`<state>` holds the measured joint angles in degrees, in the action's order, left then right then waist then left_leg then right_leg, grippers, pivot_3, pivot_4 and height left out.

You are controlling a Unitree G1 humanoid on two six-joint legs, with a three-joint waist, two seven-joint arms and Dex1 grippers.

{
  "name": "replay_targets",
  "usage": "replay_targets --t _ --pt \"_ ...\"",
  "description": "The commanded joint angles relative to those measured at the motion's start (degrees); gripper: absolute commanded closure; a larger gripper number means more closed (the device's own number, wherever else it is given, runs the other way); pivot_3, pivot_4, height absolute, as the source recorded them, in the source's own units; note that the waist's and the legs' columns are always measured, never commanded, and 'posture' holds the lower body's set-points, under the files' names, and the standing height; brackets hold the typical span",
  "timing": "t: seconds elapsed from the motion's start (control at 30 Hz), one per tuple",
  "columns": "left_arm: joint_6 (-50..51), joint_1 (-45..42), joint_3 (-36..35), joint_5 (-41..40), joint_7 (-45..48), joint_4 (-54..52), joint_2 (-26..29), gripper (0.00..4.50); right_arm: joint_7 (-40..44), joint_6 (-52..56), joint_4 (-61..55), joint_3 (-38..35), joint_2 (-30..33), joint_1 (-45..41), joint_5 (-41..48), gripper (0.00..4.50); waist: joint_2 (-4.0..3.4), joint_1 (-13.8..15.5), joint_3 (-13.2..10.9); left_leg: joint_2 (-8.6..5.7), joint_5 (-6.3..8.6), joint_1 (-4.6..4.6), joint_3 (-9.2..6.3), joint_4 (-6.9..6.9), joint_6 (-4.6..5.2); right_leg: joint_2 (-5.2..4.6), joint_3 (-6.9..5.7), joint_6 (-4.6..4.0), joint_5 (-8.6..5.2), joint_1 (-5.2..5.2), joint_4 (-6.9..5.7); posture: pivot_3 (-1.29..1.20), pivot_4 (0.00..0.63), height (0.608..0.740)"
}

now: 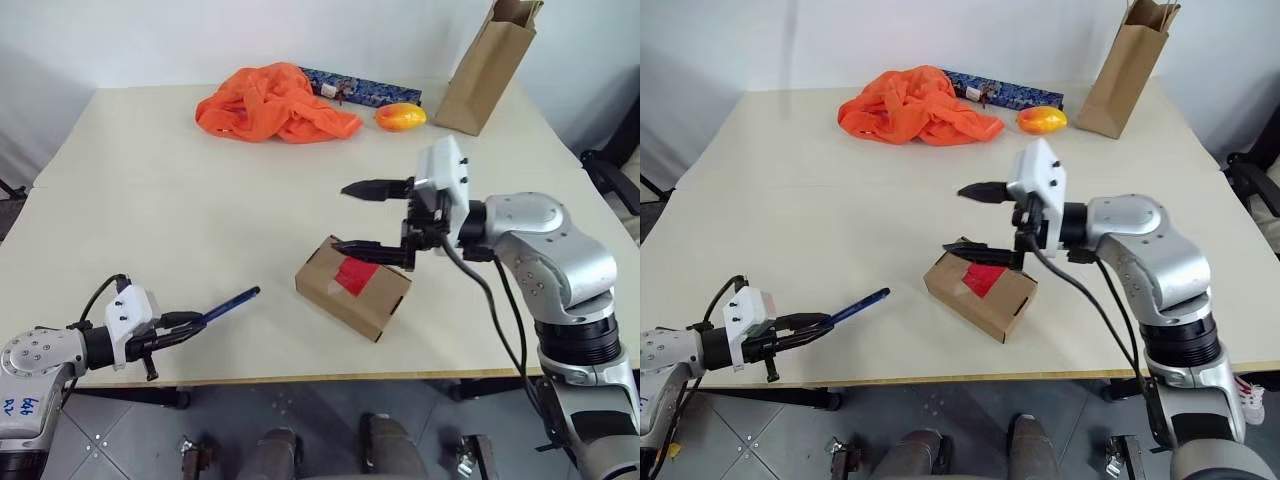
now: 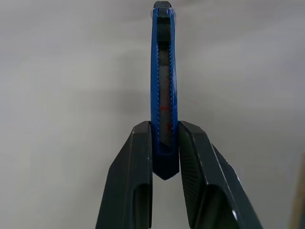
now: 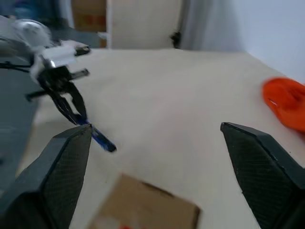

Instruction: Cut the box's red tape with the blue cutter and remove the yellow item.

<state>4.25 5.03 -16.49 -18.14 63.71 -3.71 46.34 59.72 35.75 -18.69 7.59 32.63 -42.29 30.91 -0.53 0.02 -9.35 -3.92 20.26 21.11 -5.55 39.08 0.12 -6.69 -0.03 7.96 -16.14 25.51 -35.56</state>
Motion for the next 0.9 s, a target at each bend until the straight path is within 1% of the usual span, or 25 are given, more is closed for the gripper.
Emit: replay_targets --t 0.03,0.1,0.13,0.2,0.23,0.3,0.37,0.4,0.47,0.57,0.67,0.83,0.9 --pt "-5.08 -1.49 1.35 0.21 3.55 -0.70 2.13 4.06 2.87 -4.35 -4.34 5.99 -2.32 -2.51 -1.78 1.63 0.02 -0.15 -0.01 0.00 0.01 0.00 0.00 0.00 0.01 0.00 0.00 0.00 0.00 0.00 0.00 0.00 0.150 0.740" --pt "-6.65 -2.10 2.10 0.32 4.74 -0.24 2.85 4.06 3.84 -6.79 -3.88 9.27 -2.72 -3.53 -4.77 2.39 0.02 -0.24 -0.01 -0.01 0.01 0.01 0.00 0.00 0.01 0.02 -0.01 0.01 0.00 0.01 -0.03 0.00 0.150 0.740" --pt "-7.53 -2.27 2.43 0.62 5.19 -0.01 3.28 4.06 4.93 -7.43 -3.73 12.39 -2.67 -4.60 -6.89 2.69 0.02 -0.25 -0.01 -0.01 0.01 0.00 0.00 0.00 0.01 0.05 -0.04 0.01 0.00 0.02 -0.03 0.00 0.150 0.740" --pt "-8.60 -2.17 2.86 1.06 5.42 0.06 3.62 4.06 6.25 -8.11 -3.76 15.73 -2.41 -5.45 -9.23 3.55 0.02 -0.30 -0.01 -0.03 0.01 0.00 0.00 0.00 0.01 0.07 -0.21 0.01 0.00 0.04 -0.06 0.00 0.150 0.740" --pt "-9.47 -1.42 2.95 1.37 5.58 -0.15 3.79 4.06 6.01 -10.40 -4.08 18.68 -2.72 -5.56 -12.69 3.80 0.02 -0.38 -0.01 -0.02 0.01 0.00 0.00 0.00 0.01 0.08 -0.28 0.01 0.00 0.04 -0.06 0.00 0.150 0.740" --pt "-9.70 0.42 2.67 0.88 5.37 -1.45 3.62 4.06 4.88 -17.00 -3.66 24.10 -4.84 -5.20 -19.44 4.48 0.02 -0.76 -0.01 -0.01 0.03 0.00 0.00 -0.02 0.02 0.09 -0.42 0.01 0.00 0.05 -0.10 0.00 0.150 0.740" --pt "-10.02 0.90 3.20 1.07 5.52 -2.09 3.93 4.06 4.74 -21.62 -1.89 26.23 -7.08 -4.99 -22.10 4.48 0.02 -1.32 -0.01 0.00 0.04 0.01 0.00 -0.06 0.00 0.11 -0.51 0.01 0.00 0.10 -0.24 0.00 0.150 0.740" --pt "-10.22 0.62 3.82 1.63 5.43 -2.09 4.13 4.06 4.72 -21.78 0.34 27.07 -8.34 -5.64 -22.96 4.48 0.03 -1.48 -0.01 0.00 0.03 0.01 -0.01 -0.06 0.00 0.11 -0.53 0.01 0.00 0.10 -0.26 0.00 0.150 0.740" --pt "-9.87 0.60 4.59 2.20 4.89 -2.68 4.20 4.06 4.54 -25.72 5.88 29.95 -10.54 -6.93 -27.26 4.48 0.04 -1.62 0.00 -0.01 0.03 -0.02 -0.03 -0.03 0.00 0.14 -0.55 0.01 0.00 0.08 -0.28 0.00 0.150 0.740" --pt "-8.23 2.16 5.04 2.52 4.71 -4.37 4.67 4.06 6.66 -31.73 9.97 34.05 -11.32 -6.92 -31.94 4.48 0.06 -1.65 0.01 -0.06 0.02 -0.04 -0.03 0.01 0.01 0.13 -0.54 0.01 0.00 0.07 -0.30 0.00 0.150 0.740" --pt "-7.14 3.28 5.10 2.50 4.33 -5.23 5.04 4.06 6.69 -36.37 14.10 37.06 -12.95 -6.68 -36.05 4.48 0.05 -1.66 0.00 -0.06 0.03 -0.02 -0.06 -0.04 0.02 0.14 -0.56 0.01 0.00 0.10 -0.36 0.00 0.150 0.740" --pt "-5.68 3.89 4.95 2.36 3.90 -6.21 5.10 4.06 6.01 -45.43 23.27 38.56 -13.85 -8.69 -42.43 4.48 0.05 -1.75 0.00 -0.05 0.03 -0.02 -0.09 -0.04 0.01 0.15 -0.63 0.01 0.00 0.09 -0.36 0.00 0.150 0.740" --pt "-4.94 3.94 4.90 2.15 3.67 -6.65 5.04 4.06 6.59 -47.74 25.52 38.28 -14.19 -8.88 -42.92 4.48 0.05 -1.75 0.00 -0.05 0.03 -0.02 -0.09 -0.03 0.01 0.17 -0.63 0.01 0.00 0.09 -0.36 0.00 0.150 0.740"
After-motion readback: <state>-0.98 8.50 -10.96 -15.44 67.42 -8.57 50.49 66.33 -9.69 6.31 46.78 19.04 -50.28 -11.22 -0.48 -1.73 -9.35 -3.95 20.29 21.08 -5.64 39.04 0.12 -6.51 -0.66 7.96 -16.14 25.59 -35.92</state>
